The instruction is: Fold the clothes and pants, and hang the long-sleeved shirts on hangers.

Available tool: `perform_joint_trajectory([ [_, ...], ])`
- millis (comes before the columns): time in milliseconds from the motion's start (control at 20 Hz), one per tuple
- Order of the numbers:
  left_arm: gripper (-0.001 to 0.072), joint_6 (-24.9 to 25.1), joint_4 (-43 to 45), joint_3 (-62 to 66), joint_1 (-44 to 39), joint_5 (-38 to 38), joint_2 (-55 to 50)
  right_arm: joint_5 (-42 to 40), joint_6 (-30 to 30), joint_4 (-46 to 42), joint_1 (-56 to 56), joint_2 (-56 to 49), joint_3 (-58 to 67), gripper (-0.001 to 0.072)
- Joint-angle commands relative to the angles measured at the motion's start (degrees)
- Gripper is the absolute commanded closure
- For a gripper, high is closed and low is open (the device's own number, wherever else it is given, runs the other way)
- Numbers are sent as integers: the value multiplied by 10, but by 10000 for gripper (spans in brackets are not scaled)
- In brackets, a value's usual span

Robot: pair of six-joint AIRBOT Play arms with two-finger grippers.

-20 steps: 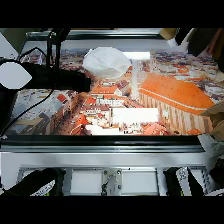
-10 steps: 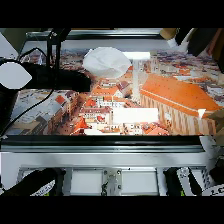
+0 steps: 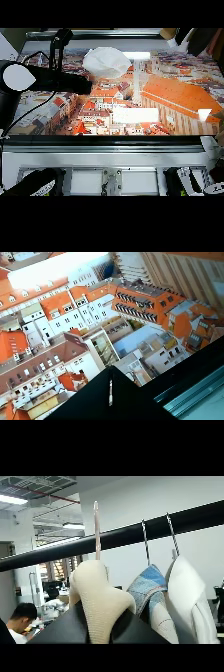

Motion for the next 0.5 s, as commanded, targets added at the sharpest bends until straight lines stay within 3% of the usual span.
perform_joint_trajectory([
  [0, 685, 1, 0, -17, 0, 1, 0, -39, 2, 0, -2, -2, 4, 692],
  [450, 685, 1, 0, -17, 0, 3, 0, -53, 0, -2, -2, -5, -15, 688],
])
